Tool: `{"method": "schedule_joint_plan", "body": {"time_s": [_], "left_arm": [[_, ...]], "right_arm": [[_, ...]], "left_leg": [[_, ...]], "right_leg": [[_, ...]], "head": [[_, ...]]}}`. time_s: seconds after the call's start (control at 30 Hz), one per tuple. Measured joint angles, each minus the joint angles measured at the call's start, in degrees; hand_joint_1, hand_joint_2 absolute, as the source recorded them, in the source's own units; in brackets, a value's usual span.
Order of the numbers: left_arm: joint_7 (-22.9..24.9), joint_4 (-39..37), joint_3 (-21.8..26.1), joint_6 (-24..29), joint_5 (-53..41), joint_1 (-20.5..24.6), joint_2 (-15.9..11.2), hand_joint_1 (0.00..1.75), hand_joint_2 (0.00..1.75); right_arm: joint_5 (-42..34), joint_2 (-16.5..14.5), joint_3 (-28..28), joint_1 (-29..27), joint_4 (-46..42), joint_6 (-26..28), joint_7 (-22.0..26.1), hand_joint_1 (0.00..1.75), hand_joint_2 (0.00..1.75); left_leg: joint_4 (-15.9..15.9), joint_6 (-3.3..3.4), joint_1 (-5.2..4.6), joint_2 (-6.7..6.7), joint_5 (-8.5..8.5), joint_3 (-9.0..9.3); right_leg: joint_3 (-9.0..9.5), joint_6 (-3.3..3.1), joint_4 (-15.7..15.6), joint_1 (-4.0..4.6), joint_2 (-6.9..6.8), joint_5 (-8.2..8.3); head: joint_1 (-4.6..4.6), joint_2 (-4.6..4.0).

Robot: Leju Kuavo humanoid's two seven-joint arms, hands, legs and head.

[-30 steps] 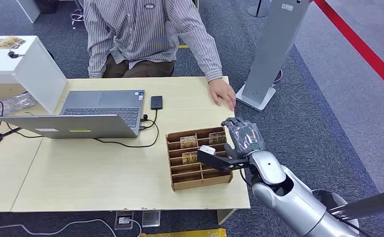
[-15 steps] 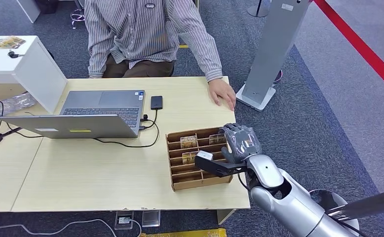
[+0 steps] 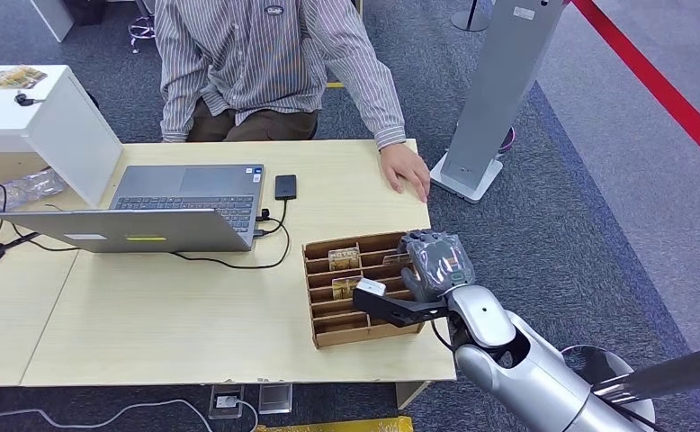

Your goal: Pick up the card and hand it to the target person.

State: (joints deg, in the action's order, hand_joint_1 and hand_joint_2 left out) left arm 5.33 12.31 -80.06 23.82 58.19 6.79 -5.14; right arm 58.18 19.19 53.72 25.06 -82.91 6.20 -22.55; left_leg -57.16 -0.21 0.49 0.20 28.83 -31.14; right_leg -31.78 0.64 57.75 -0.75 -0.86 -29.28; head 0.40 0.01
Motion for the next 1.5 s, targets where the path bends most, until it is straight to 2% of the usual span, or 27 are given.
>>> {"method": "schedule_joint_plan", "body": {"time_s": [0.33, 0.47, 0.7, 0.87, 1.17, 1.5], "left_arm": [[0.0, 0.0, 0.0, 0.0, -0.1, 0.0, 0.0, 0.00, 0.00], [0.0, 0.0, 0.0, 0.0, -0.1, 0.0, 0.0, 0.00, 0.00], [0.0, 0.0, -0.2, 0.0, -0.3, 0.0, 0.0, 0.00, 0.00], [0.2, 0.0, -0.4, -0.3, -0.3, 0.0, 0.0, 0.00, 0.00], [0.5, 0.0, -0.5, -2.3, -0.3, 0.0, 0.0, 0.00, 0.00], [0.9, -0.2, -0.5, -1.4, 0.1, 0.0, 0.0, 0.00, 0.00]], "right_arm": [[0.5, 0.0, 0.0, -0.2, -0.7, 0.5, -0.7, 1.15, 1.75], [0.5, 0.0, 0.0, -0.2, -1.0, 0.5, -0.7, 1.35, 1.75], [0.6, 0.0, -0.1, -0.2, -1.3, 0.6, -0.7, 1.49, 1.75], [0.1, 0.0, -0.1, -0.2, -1.4, 0.6, -0.3, 1.74, 1.75], [-0.6, 0.0, -0.1, -0.5, -1.4, 0.9, 0.1, 1.75, 1.75], [-3.3, 0.1, -0.7, -0.6, -1.6, 0.4, 0.2, 1.75, 1.75]], "left_leg": [[0.0, 0.00, 0.00, 0.00, 0.00, 0.00], [0.0, 0.00, 0.00, 0.00, 0.00, 0.00], [0.0, 0.00, 0.00, 0.00, 0.00, -0.01], [0.0, 0.00, 0.00, 0.00, 0.00, 0.00], [0.0, 0.00, 0.00, 0.00, 0.00, 0.00], [0.0, 0.00, 0.00, 0.00, 0.00, 0.00]], "right_leg": [[0.00, 0.00, 0.0, 0.00, 0.00, 0.00], [0.00, 0.00, 0.0, 0.00, 0.00, 0.00], [0.00, 0.00, 0.0, 0.00, 0.00, 0.00], [-0.01, 0.00, 0.0, 0.00, 0.00, 0.00], [0.00, 0.00, 0.0, 0.00, 0.00, 0.00], [0.00, 0.00, 0.0, 0.00, 0.00, 0.00]], "head": [[0.01, 0.00], [0.00, 0.01], [0.00, 0.00], [-0.01, 0.00], [0.01, 0.00], [-0.02, 0.00]]}}
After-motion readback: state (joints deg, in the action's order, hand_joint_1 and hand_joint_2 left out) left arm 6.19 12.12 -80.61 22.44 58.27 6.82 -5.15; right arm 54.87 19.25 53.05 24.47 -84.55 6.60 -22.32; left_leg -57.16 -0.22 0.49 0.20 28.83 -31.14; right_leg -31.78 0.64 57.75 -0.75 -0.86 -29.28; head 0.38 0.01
